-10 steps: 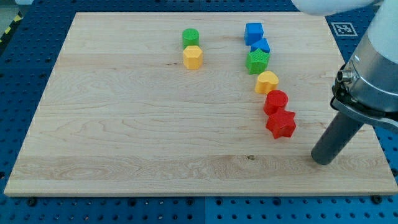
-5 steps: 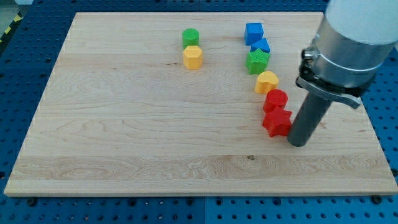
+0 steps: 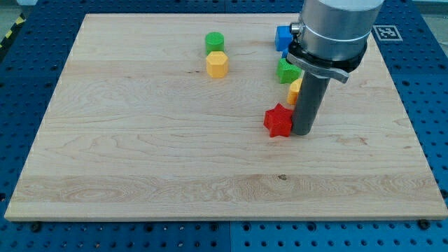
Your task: Move the red star towards the center of the board
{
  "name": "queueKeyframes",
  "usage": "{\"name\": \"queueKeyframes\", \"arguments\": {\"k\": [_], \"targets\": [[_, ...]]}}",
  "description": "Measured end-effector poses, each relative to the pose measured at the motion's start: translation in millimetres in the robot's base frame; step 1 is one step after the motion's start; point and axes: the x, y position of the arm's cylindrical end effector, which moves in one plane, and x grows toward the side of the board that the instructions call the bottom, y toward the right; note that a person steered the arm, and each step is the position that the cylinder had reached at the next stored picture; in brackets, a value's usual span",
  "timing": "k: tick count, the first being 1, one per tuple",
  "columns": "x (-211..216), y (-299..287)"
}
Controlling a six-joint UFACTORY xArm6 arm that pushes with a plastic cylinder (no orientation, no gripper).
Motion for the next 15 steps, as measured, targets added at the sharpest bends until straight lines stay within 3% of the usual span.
{"name": "queueKeyframes", "arguments": {"k": [2, 9, 14, 15], "targets": [[4.5, -54.9], [-17.3, -127.5], [-42.6, -112.2], [-6.3, -95.4]]}}
